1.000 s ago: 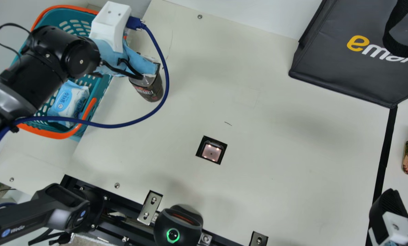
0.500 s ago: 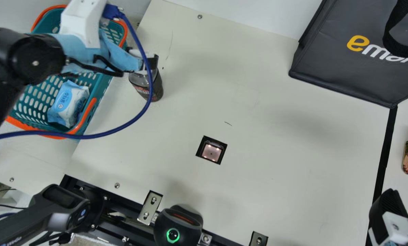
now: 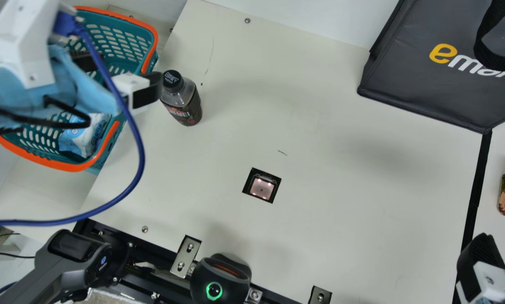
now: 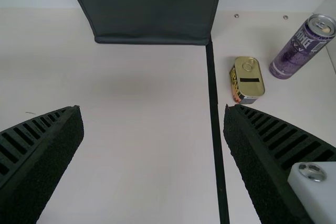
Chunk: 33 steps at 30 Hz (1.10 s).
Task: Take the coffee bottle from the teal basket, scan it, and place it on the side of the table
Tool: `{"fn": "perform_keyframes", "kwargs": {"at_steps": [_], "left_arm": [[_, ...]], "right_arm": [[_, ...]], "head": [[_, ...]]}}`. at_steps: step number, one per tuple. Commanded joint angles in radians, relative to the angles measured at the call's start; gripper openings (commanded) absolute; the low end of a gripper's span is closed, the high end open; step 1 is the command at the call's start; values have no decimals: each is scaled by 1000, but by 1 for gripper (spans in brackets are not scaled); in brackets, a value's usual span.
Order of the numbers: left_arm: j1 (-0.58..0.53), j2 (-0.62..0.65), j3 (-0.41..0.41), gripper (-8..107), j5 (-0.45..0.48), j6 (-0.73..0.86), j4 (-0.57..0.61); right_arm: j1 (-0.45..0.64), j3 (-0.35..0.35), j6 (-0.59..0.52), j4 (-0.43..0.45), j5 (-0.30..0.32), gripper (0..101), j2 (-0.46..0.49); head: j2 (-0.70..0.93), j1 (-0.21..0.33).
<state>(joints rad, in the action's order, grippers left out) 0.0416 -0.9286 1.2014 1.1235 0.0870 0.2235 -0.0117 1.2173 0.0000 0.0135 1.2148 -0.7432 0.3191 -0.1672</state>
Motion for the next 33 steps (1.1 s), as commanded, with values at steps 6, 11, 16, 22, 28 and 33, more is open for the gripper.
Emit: {"fn": "perform_keyframes", "kwargs": {"at_steps": [6, 11, 16, 22, 28, 33], "left_arm": [[9, 102, -8, 90, 16, -18, -85], [-14, 152, -25, 90, 17, -53, -148], [-25, 163, -28, 90, 23, -73, -166], [-25, 163, -28, 90, 22, -73, -166], [-31, 161, -31, 90, 21, -74, -167], [-36, 139, -56, 90, -1, -71, -175]], "right_arm": [[0, 0, 0, 0, 0, 95, 0], [0, 0, 0, 0, 0, 95, 0], [0, 0, 0, 0, 0, 95, 0], [0, 0, 0, 0, 0, 95, 0], [0, 0, 0, 0, 0, 95, 0], [0, 0, 0, 0, 0, 95, 0]], "head": [[2, 29], [-67, 29], [-183, 29], [-323, 29], [-347, 29], [-347, 29]]}}
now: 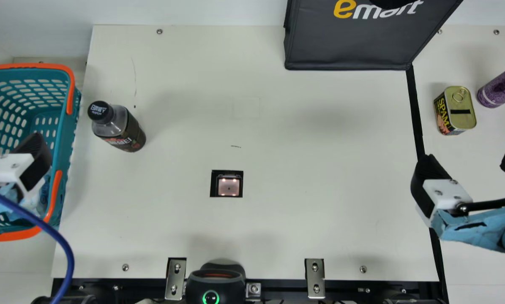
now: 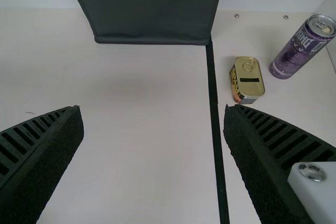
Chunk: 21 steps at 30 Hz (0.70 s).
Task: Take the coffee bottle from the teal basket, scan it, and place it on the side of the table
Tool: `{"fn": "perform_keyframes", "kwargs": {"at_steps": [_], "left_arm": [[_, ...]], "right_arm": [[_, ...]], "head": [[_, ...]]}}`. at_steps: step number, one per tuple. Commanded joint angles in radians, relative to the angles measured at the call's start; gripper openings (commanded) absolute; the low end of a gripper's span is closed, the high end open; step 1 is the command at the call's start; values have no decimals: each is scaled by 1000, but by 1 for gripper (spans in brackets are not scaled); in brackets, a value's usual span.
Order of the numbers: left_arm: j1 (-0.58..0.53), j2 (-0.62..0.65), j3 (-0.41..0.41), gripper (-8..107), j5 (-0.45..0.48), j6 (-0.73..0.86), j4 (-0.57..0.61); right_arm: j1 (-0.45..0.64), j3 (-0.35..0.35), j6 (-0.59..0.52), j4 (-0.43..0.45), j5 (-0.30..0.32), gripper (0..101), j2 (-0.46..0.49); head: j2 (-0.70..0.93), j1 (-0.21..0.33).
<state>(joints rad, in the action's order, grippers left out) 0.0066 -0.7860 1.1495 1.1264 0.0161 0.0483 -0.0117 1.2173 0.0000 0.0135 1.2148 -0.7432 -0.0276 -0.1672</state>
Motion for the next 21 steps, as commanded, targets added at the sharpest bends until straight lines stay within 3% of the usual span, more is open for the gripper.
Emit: {"fn": "perform_keyframes", "kwargs": {"at_steps": [1, 21], "left_arm": [[-4, -12, -11, 90, -10, -1, -3], [-121, -222, -100, 90, -116, -97, -64]], "right_arm": [[0, 0, 0, 0, 0, 95, 0], [0, 0, 0, 0, 0, 95, 0]], "head": [[0, 29], [0, 29]]}}
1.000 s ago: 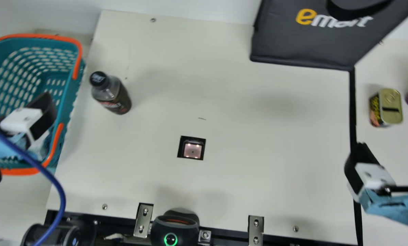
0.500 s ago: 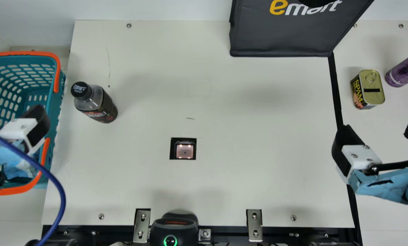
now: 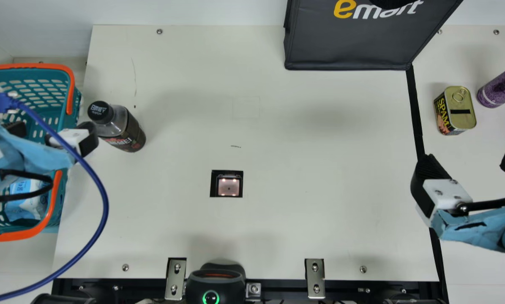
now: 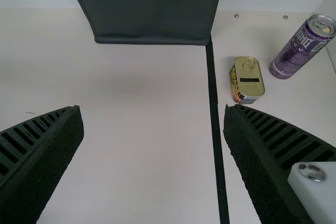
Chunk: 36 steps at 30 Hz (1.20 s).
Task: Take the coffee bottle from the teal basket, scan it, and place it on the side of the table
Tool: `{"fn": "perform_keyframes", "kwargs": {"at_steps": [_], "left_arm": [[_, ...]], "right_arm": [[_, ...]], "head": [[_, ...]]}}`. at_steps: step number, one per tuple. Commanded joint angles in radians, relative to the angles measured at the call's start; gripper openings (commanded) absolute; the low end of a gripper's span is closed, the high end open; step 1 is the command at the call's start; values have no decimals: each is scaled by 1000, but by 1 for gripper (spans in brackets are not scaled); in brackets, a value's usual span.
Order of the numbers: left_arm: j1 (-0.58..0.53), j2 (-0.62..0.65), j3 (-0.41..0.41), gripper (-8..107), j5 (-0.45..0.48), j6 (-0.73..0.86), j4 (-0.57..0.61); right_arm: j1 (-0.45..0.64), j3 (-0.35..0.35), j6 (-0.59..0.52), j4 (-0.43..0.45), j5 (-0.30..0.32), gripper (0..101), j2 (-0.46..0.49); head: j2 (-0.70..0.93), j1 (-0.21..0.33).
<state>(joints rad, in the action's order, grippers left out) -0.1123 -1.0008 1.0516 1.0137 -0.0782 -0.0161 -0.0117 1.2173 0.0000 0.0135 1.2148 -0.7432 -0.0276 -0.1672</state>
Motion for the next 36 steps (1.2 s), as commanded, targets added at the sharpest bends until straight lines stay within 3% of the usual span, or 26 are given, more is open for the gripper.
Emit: {"fn": "perform_keyframes", "kwargs": {"at_steps": [1, 13, 28, 36], "left_arm": [[-2, -15, -6, 90, -9, -2, 3], [13, -110, -45, 90, -102, 12, 53], [-6, -208, -128, 90, -346, -38, 34], [-22, -253, -158, 90, -431, -72, 4]], "right_arm": [[0, 0, 0, 0, 0, 95, 0], [0, 0, 0, 0, 0, 95, 0], [0, 0, 0, 0, 0, 95, 0], [0, 0, 0, 0, 0, 95, 0]], "head": [[0, 29], [0, 29], [0, 29], [0, 29]]}}
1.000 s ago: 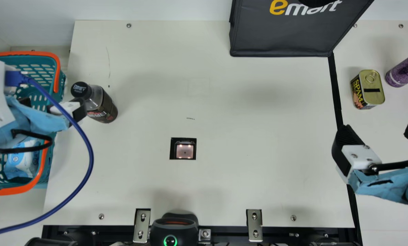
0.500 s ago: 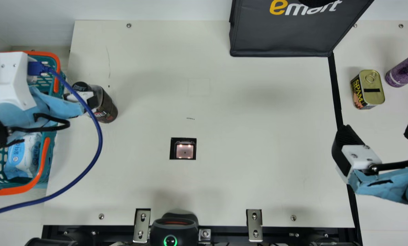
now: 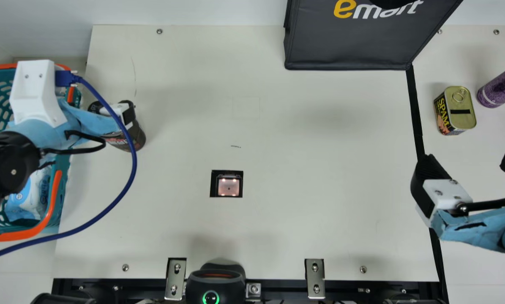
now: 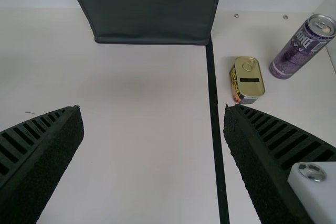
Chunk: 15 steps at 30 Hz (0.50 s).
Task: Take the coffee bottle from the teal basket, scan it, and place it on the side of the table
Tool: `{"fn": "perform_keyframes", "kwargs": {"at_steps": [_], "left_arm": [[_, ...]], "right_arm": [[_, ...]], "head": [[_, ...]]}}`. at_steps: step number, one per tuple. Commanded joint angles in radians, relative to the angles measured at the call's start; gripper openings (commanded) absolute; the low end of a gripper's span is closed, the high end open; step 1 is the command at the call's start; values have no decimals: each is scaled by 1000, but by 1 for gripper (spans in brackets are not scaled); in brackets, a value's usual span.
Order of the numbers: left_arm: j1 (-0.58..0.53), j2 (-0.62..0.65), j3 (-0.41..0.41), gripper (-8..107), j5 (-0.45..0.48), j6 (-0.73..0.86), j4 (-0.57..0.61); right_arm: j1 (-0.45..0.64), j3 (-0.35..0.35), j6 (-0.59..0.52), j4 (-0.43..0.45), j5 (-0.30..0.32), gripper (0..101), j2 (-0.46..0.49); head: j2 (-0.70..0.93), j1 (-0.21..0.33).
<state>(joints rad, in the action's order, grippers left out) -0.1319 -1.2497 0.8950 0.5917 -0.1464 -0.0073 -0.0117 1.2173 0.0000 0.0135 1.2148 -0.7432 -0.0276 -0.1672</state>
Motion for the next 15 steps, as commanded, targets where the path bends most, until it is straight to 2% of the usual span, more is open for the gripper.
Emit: {"fn": "perform_keyframes", "kwargs": {"at_steps": [1, 5, 15], "left_arm": [[-4, -8, -4, 90, -16, -8, -8], [-12, -24, -11, 90, -34, -26, -26], [-26, -35, -10, 23, -44, -67, -59]], "right_arm": [[0, 0, 0, 0, 0, 95, 0], [0, 0, 0, 0, 0, 95, 0], [0, 0, 0, 0, 0, 95, 0]], "head": [[0, 29], [0, 29], [0, 29]]}}
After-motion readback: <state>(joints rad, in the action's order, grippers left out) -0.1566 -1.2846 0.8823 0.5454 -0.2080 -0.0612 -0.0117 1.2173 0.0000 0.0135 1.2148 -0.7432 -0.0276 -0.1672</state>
